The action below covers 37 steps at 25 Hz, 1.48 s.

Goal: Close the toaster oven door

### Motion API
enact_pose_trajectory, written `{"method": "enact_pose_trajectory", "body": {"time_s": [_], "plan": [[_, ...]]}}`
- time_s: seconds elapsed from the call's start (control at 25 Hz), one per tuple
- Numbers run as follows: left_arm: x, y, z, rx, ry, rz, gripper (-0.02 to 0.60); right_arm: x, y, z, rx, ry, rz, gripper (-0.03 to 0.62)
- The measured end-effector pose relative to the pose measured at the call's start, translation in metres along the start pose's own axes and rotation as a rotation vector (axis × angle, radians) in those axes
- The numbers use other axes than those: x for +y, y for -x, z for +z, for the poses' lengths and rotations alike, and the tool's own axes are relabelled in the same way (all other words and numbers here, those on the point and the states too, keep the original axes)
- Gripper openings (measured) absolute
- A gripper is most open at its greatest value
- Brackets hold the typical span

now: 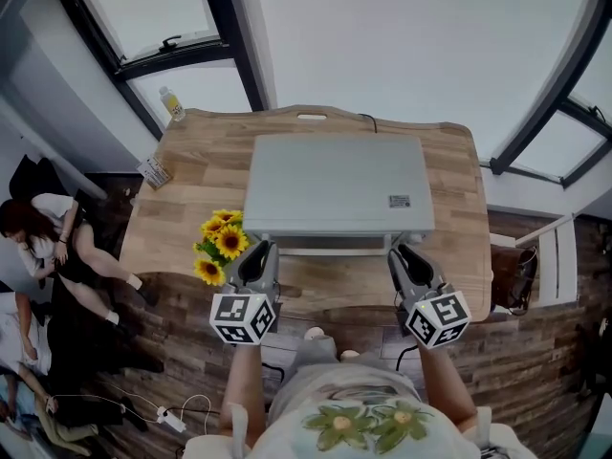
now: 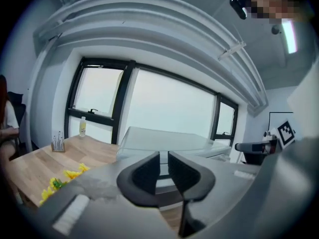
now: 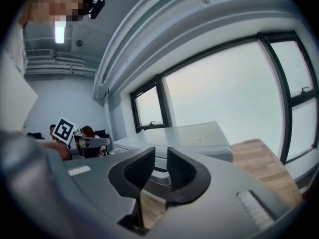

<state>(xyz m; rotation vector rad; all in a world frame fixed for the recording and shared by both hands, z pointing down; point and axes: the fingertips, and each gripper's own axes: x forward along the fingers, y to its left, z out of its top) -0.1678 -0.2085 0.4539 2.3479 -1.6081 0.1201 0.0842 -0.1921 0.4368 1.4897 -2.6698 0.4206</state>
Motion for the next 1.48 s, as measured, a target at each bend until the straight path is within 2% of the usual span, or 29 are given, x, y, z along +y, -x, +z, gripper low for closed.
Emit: {"method": "enact_pose_trajectory", "body": {"time_s": [0.04, 0.08, 0.24, 0.48, 0.92, 1.48], "plan": [[-0.006, 0.003, 0.004, -0.026, -0.012, -0.010, 0.042, 0.003, 0.003, 0.003, -0.016, 0.034, -0.009, 0.050], [-0.012, 0.006, 0.007, -0.046, -0.023, -0.018, 0.022, 0.006, 0.007, 0.005, -0.030, 0.061, -0.018, 0.001], [-0.039, 0.014, 0.010, -0.067, -0.049, -0.057, 0.003, 0.021, 0.016, 0.005, -0.052, 0.087, -0.008, 0.000], [-0.079, 0.026, 0.000, -0.053, -0.029, -0.131, 0.003, 0.043, 0.029, 0.000, -0.057, 0.098, 0.011, -0.002], [-0.121, 0.042, -0.011, -0.039, -0.059, -0.199, 0.003, 0.065, 0.049, -0.010, -0.045, 0.079, 0.015, -0.002], [-0.138, 0.058, -0.025, -0.030, -0.072, -0.206, 0.003, 0.080, 0.061, -0.028, 0.004, 0.095, 0.033, -0.002]]}}
